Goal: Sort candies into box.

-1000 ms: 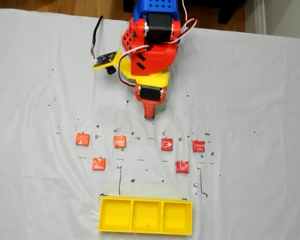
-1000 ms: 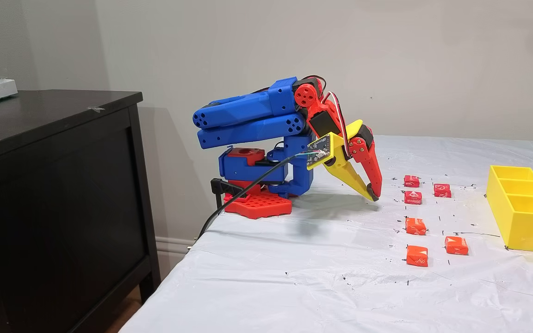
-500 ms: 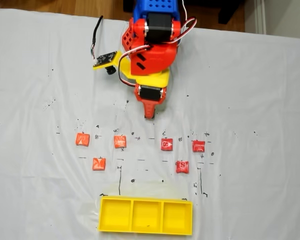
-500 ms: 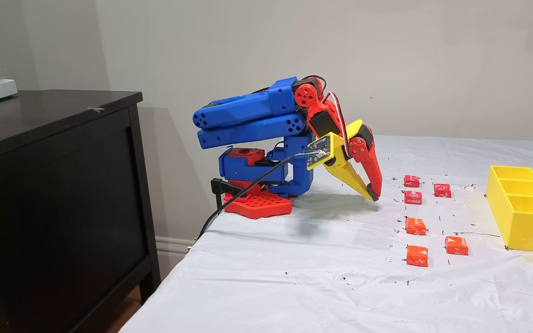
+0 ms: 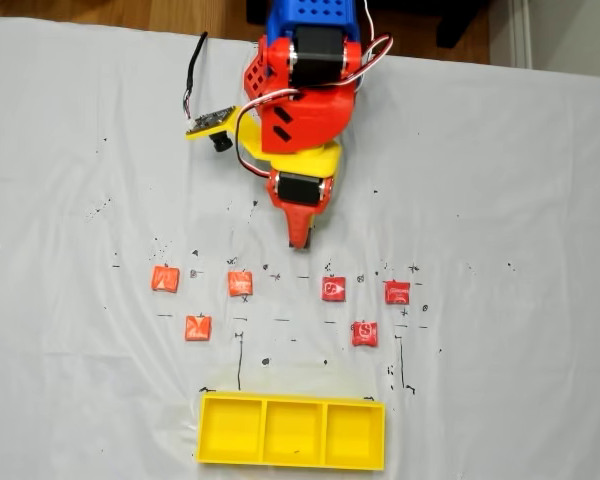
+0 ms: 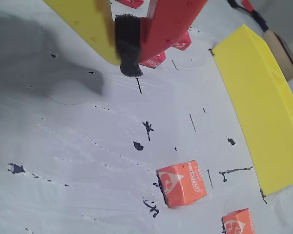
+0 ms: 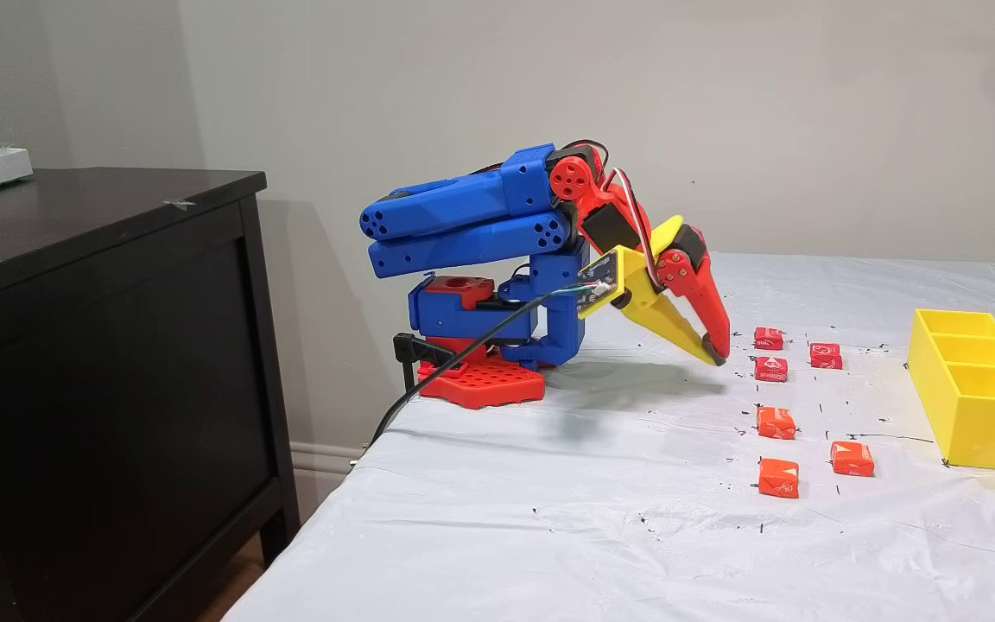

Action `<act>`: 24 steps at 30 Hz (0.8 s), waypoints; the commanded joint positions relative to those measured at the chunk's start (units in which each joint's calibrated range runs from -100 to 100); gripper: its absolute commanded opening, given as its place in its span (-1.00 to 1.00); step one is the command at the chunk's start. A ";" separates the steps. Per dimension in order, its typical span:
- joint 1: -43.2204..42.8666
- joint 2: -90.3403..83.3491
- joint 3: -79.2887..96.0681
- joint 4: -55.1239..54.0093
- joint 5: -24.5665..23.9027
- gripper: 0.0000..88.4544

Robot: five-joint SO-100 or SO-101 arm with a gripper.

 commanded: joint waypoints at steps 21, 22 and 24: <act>-13.53 38.51 -47.81 13.21 -1.27 -1.00; -14.70 40.46 -48.82 12.39 -1.81 -1.00; -17.24 46.48 -52.09 11.90 -2.44 -1.00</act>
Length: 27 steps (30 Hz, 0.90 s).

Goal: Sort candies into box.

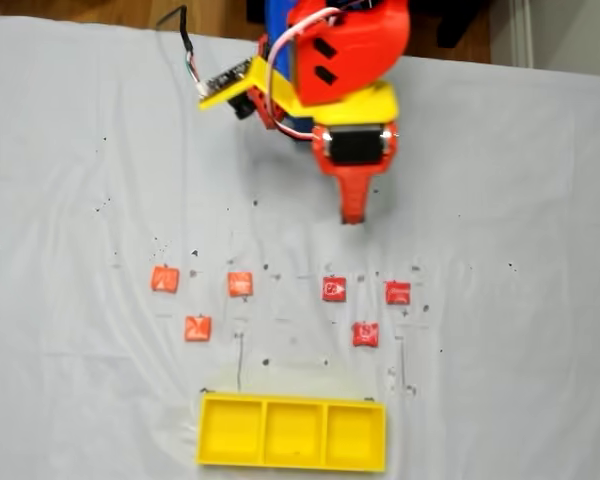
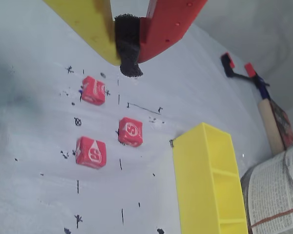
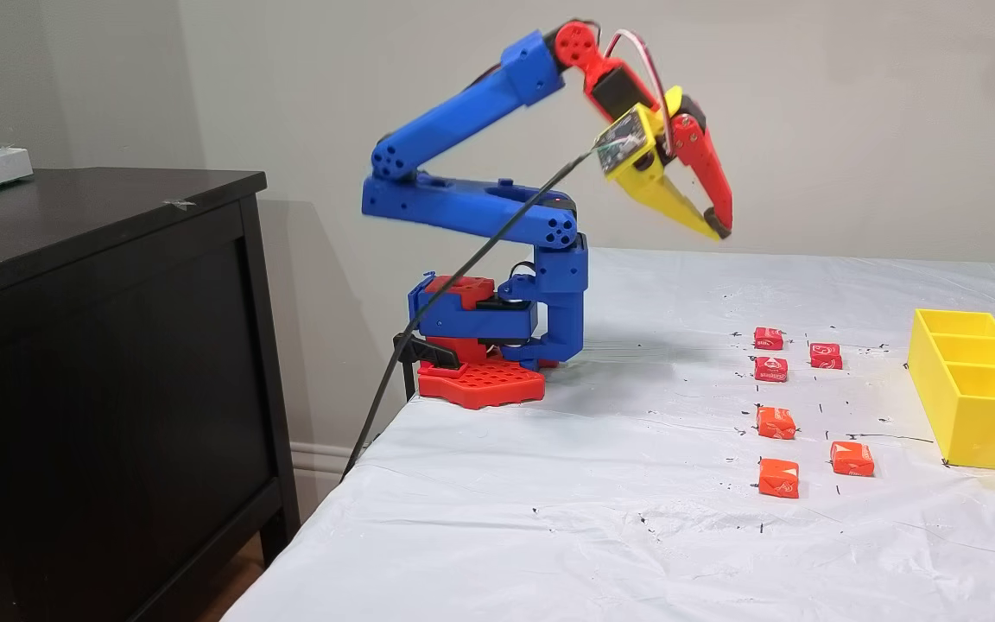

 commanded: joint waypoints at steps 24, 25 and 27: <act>-11.33 40.72 -20.41 -10.45 -1.71 -0.86; -11.06 40.89 -20.23 -10.86 -1.61 -0.82; -10.97 41.40 -19.96 -11.44 -1.32 -0.76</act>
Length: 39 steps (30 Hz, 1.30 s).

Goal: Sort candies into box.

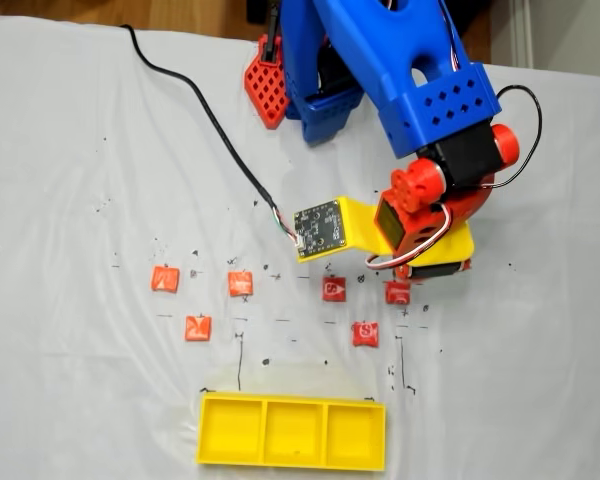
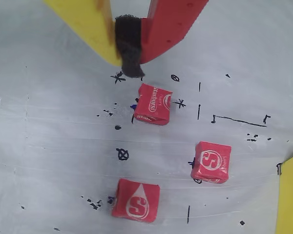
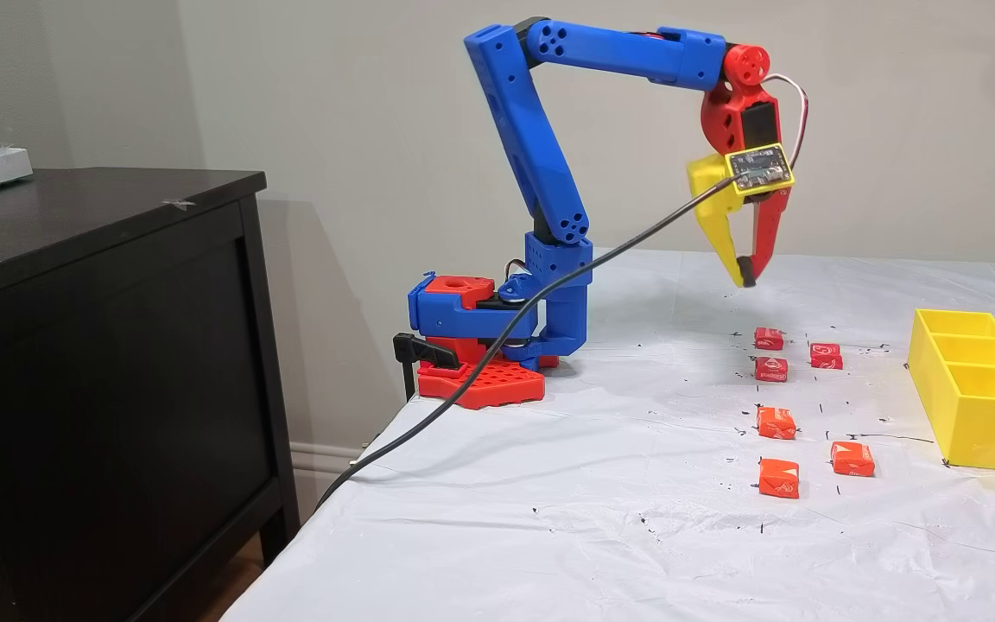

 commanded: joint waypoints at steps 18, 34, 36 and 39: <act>-0.92 10.55 -2.30 -4.87 0.78 -0.34; -2.19 16.99 -4.75 -6.76 0.63 -0.30; -1.82 18.60 -6.12 -6.76 0.63 -0.29; -1.82 18.77 -5.75 -8.15 0.63 -0.29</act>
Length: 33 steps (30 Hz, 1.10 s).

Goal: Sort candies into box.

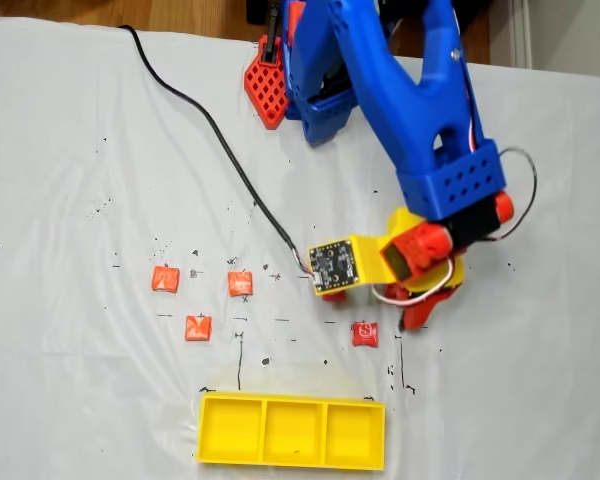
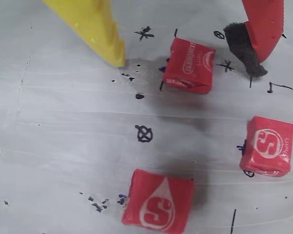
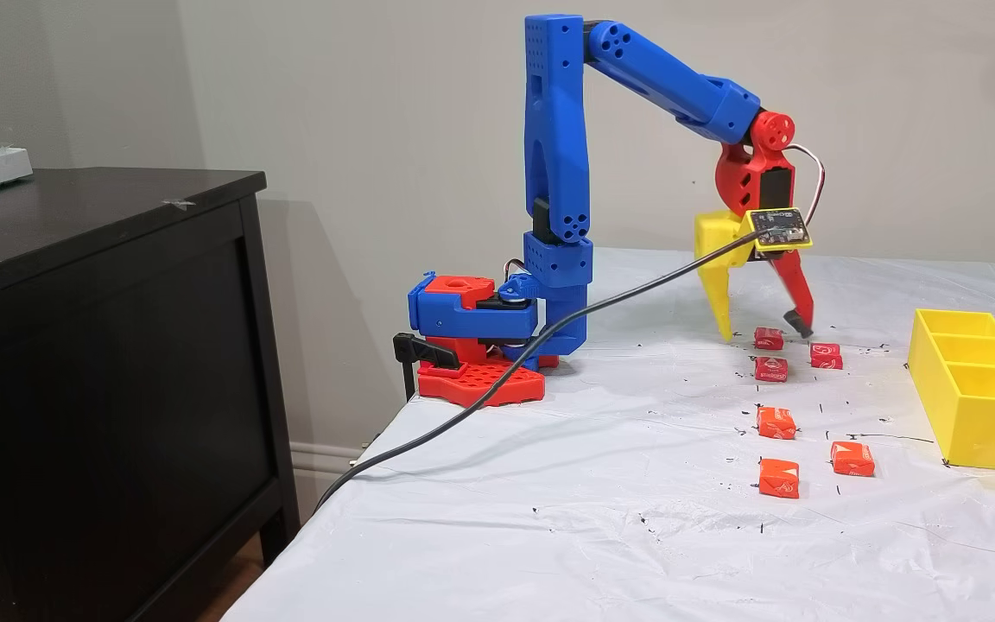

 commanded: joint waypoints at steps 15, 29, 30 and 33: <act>0.01 4.57 -3.25 -3.28 -0.05 -0.61; 0.83 -11.63 3.40 -5.90 0.73 -1.00; 1.28 -14.59 3.67 -5.58 0.83 -1.00; 3.09 -22.82 3.67 -4.92 1.32 -1.00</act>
